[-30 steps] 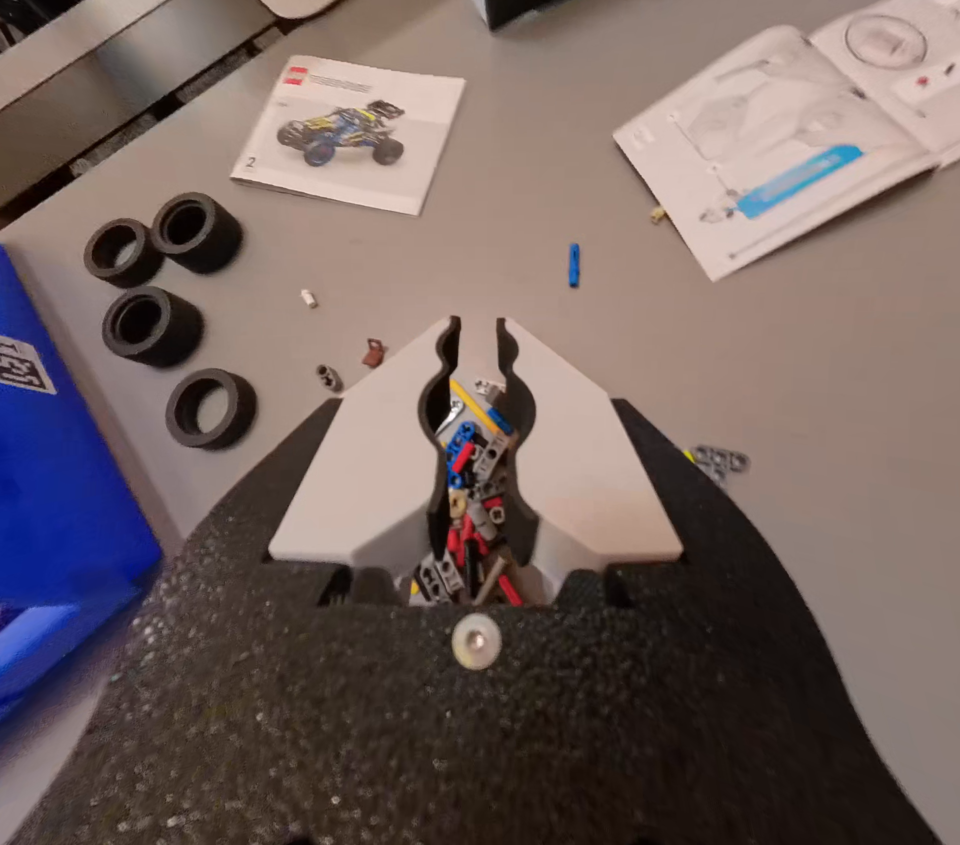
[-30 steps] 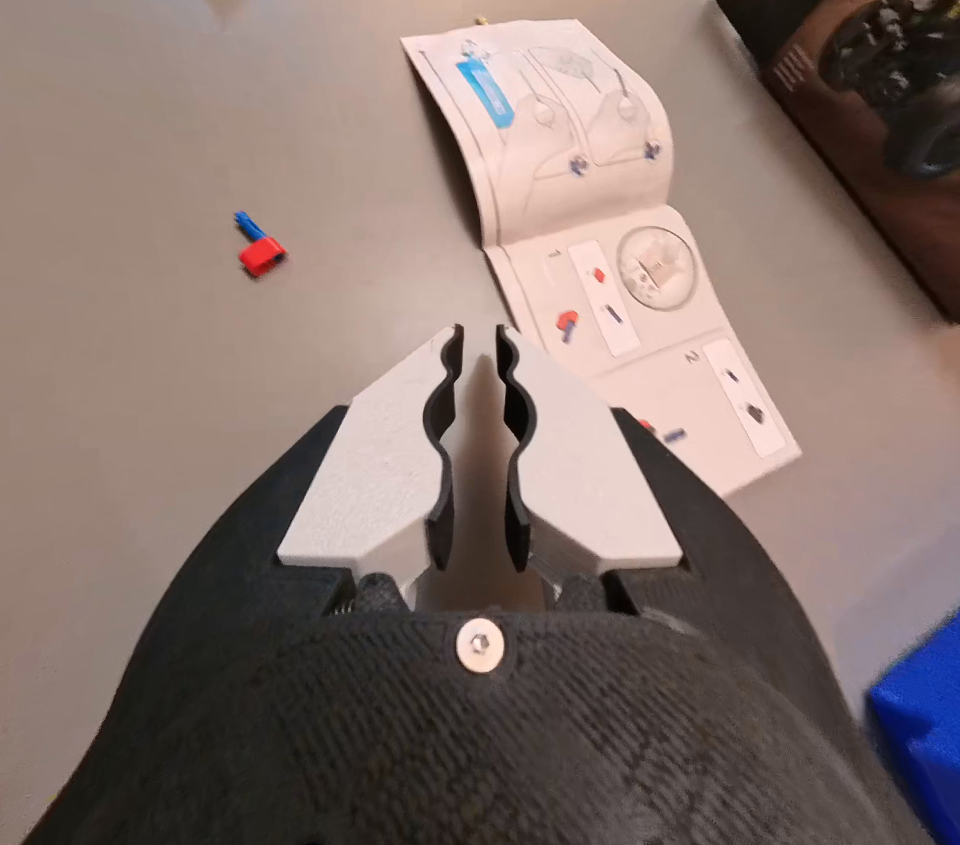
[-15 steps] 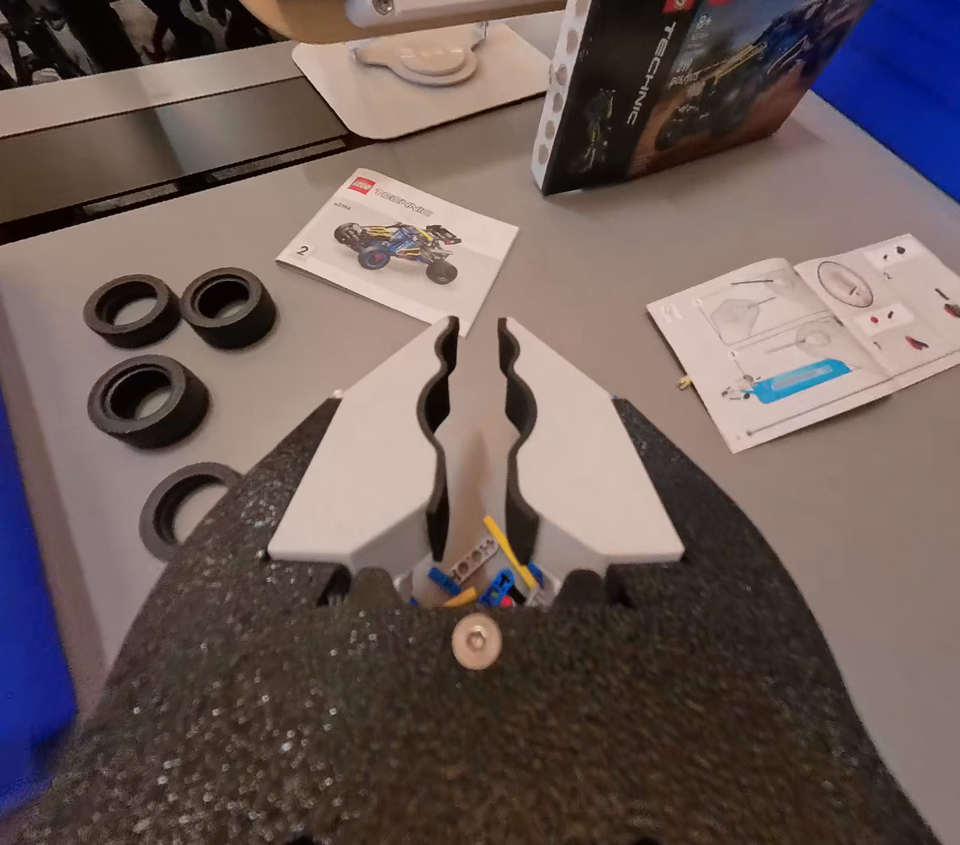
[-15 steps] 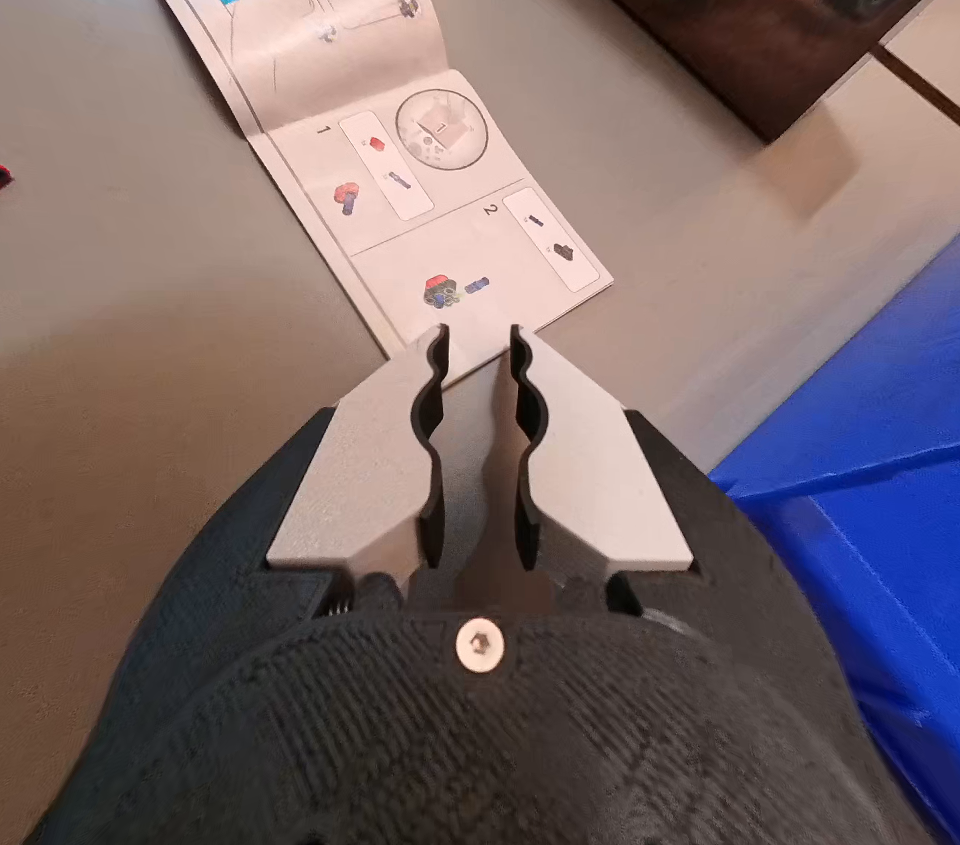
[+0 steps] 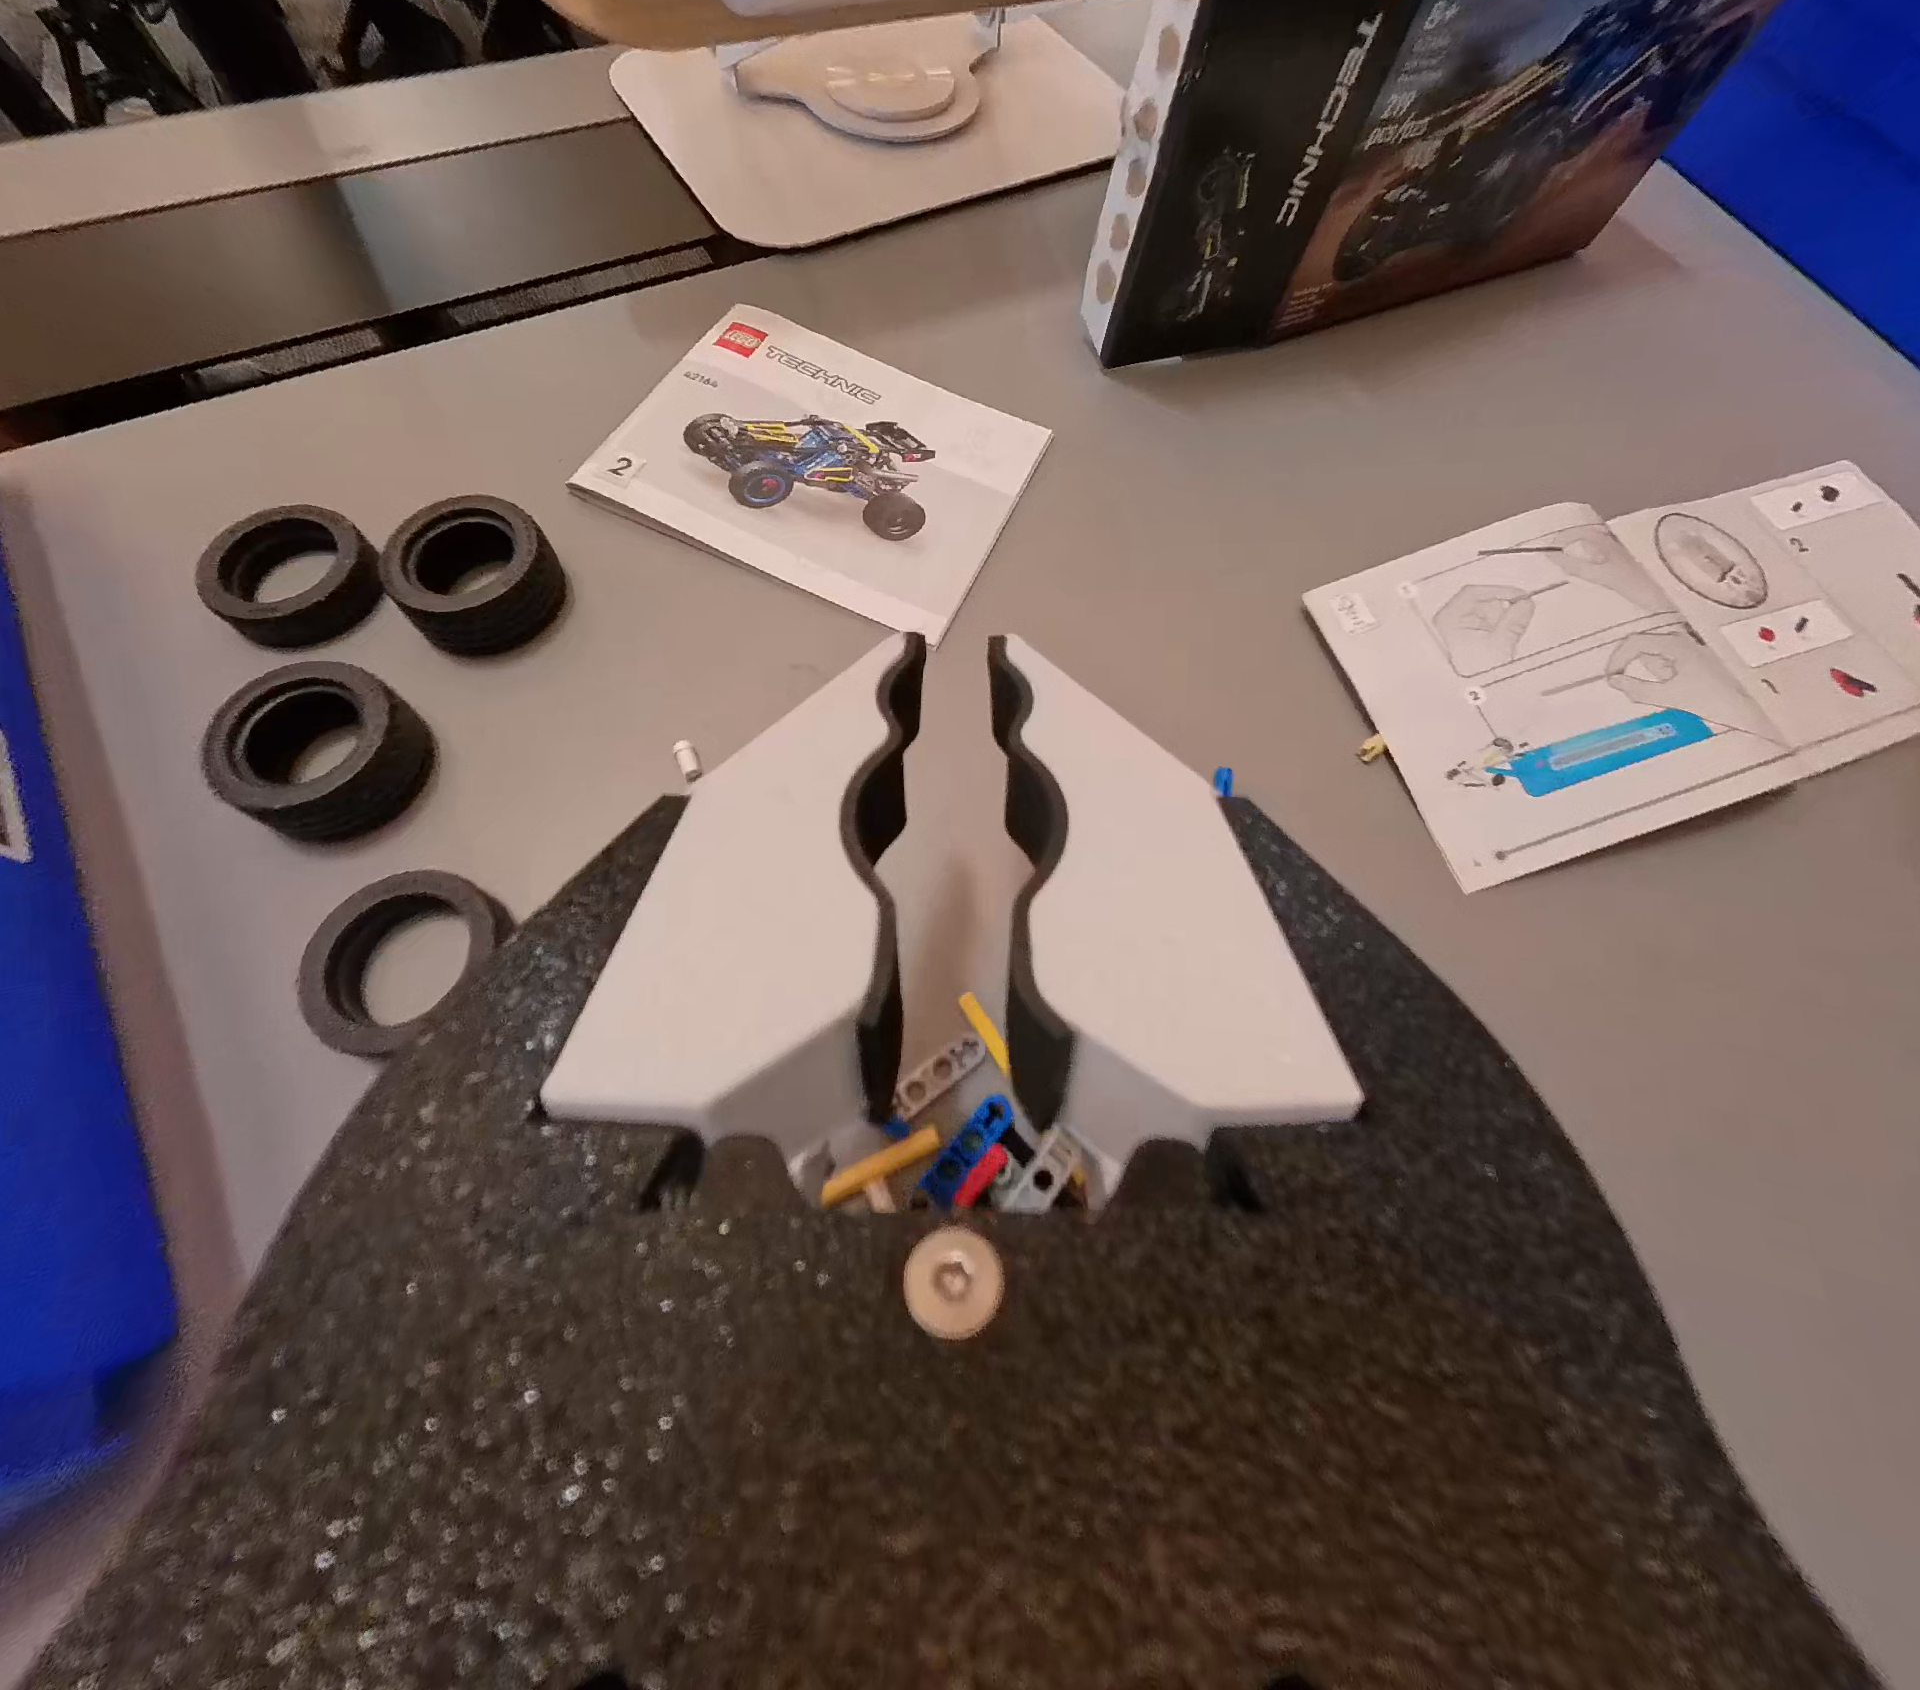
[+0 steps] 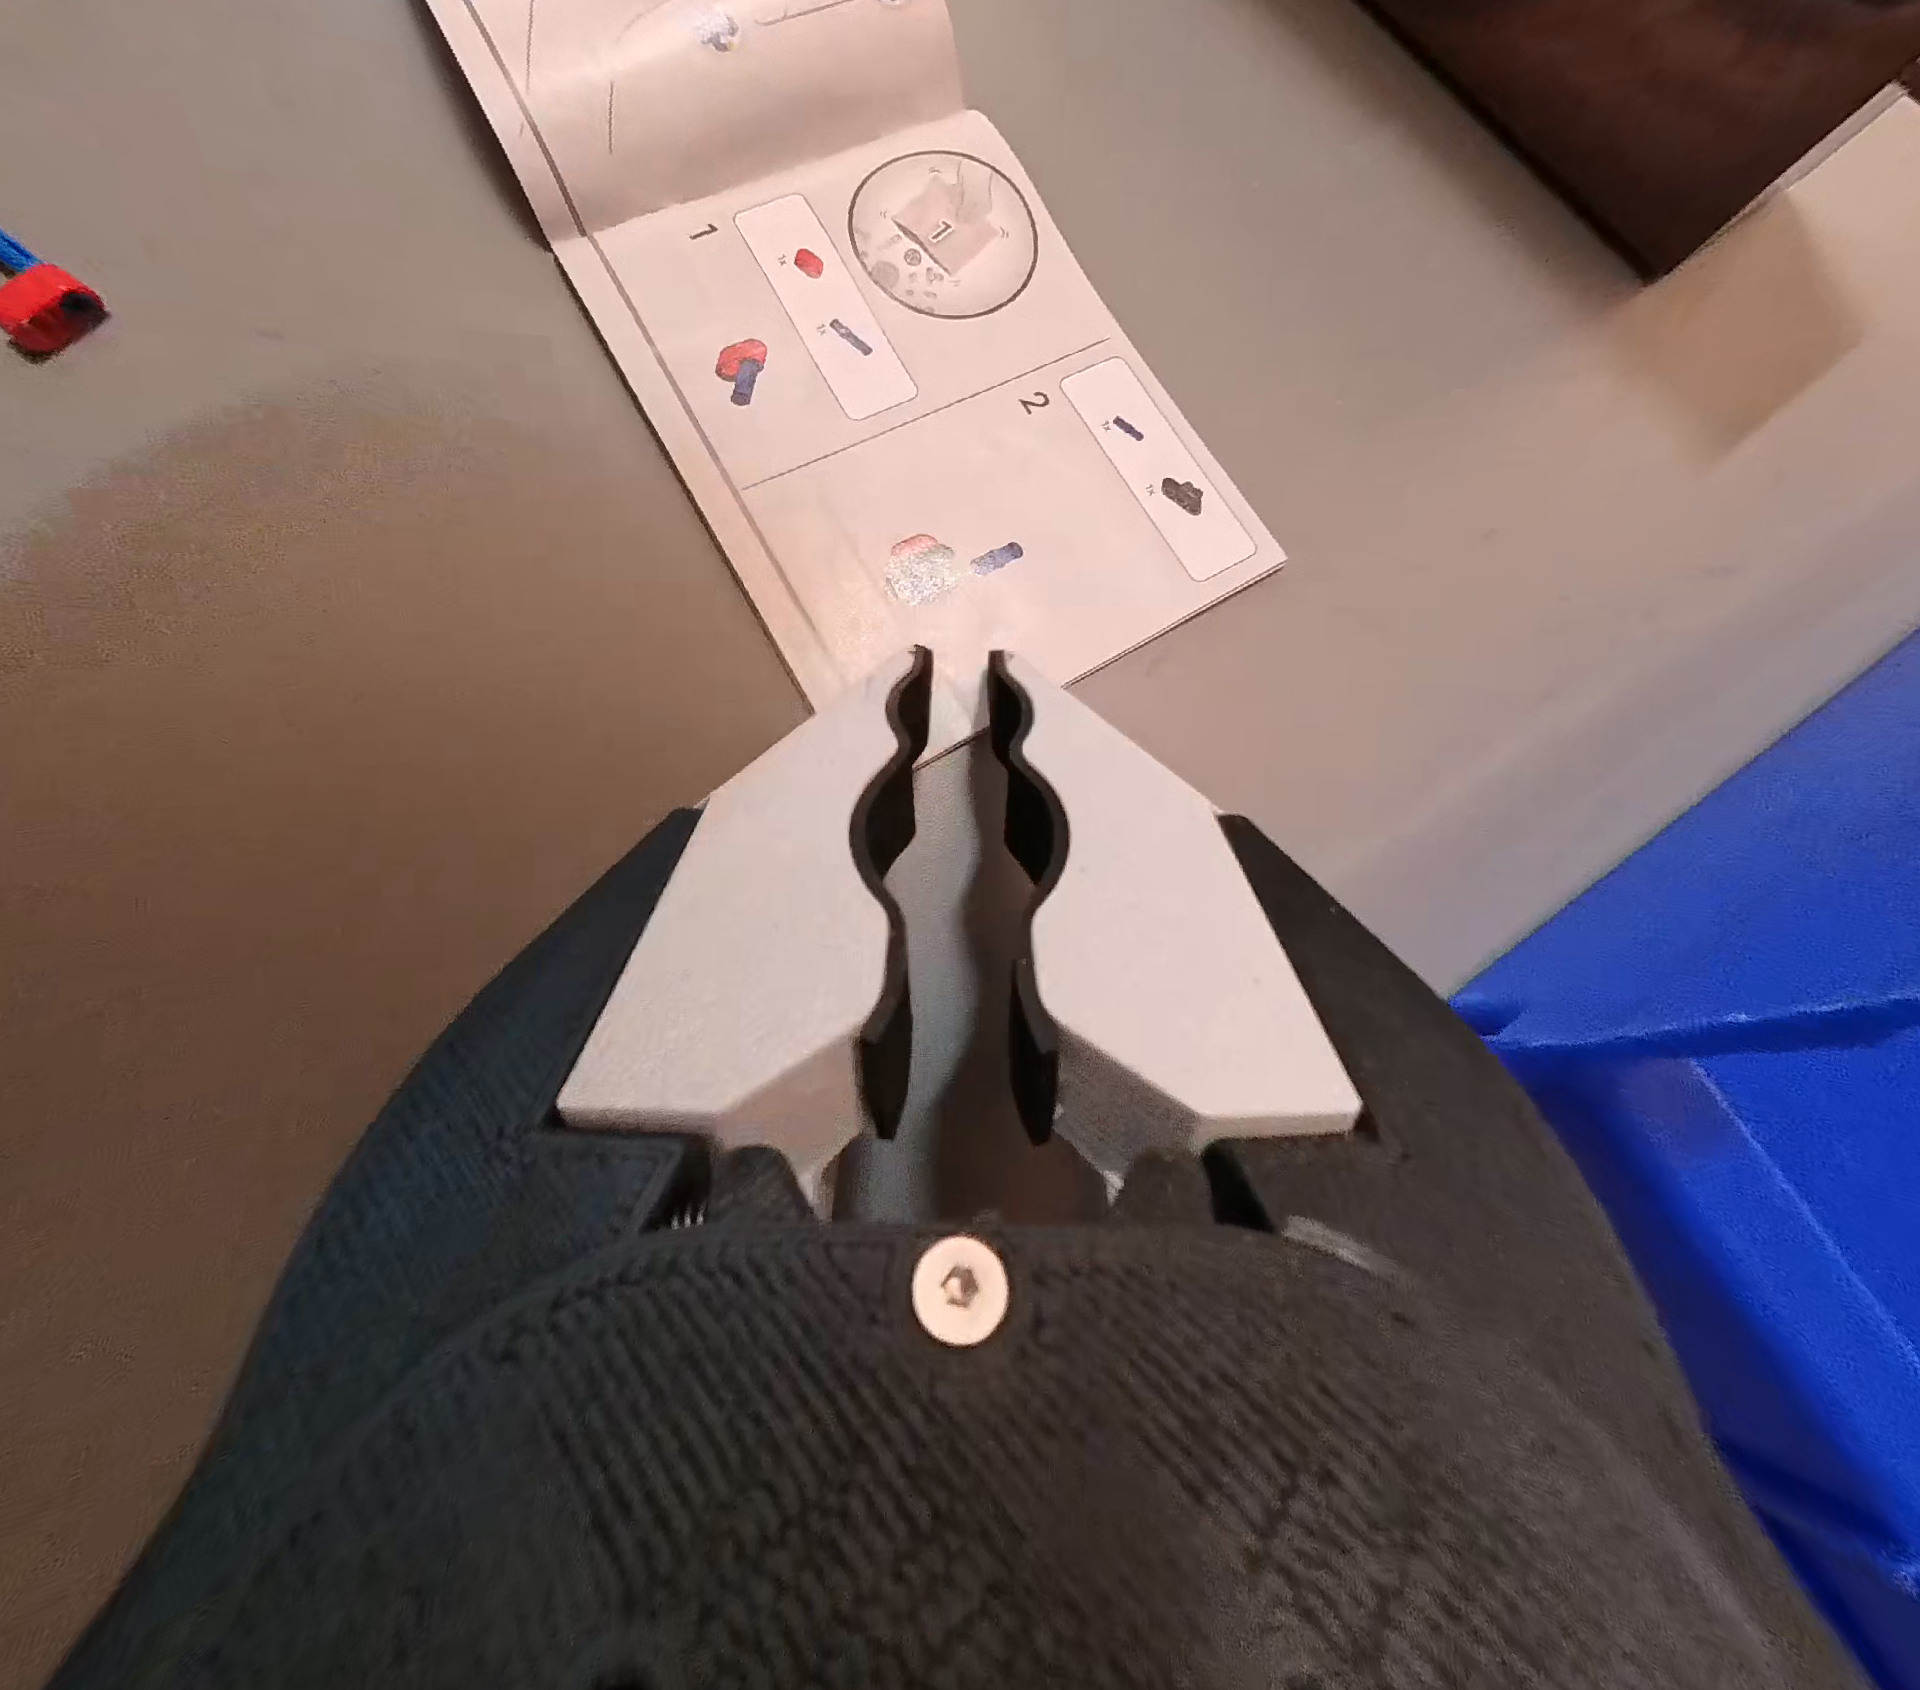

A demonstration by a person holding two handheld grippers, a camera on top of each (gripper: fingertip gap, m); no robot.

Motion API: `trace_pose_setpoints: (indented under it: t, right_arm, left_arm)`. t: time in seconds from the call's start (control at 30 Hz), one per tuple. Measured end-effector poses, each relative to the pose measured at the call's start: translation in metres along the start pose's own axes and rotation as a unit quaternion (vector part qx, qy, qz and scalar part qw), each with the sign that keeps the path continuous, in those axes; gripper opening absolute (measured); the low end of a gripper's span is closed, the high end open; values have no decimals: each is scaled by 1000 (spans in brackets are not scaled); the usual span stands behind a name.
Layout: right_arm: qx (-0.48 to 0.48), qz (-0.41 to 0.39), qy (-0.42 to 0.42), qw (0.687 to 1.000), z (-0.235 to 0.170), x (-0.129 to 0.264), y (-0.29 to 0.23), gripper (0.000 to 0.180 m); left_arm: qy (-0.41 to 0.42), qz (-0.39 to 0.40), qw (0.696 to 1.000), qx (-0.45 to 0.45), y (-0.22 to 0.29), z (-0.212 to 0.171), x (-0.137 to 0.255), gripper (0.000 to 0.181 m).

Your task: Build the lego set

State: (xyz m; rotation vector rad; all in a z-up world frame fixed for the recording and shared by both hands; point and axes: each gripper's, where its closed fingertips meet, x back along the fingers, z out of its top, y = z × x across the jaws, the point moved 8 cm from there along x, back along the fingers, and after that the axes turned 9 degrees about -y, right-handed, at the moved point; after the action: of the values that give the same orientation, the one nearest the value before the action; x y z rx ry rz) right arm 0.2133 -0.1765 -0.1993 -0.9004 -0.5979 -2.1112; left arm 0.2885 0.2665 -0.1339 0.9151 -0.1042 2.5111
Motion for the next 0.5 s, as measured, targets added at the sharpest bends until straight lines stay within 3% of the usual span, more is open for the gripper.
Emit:
trace_pose_setpoints:
  t: [0.13, 0.33, 0.5]
  right_arm:
    - [13, -7, 0, 1000, 0, 0, -2, 6]
    - [26, -7, 0, 1000, 0, 0, -5, 0]
    - [30, -11, 0, 999, 0, 0, -6, 0]
  left_arm:
    - [-21, -6, 999, -37, 7, -11, 30, 12]
    - [-103, -33, 992, -70, 22, -60, 72, 13]
    - [-167, 47, 981, -87, 15, -102, 93, 13]
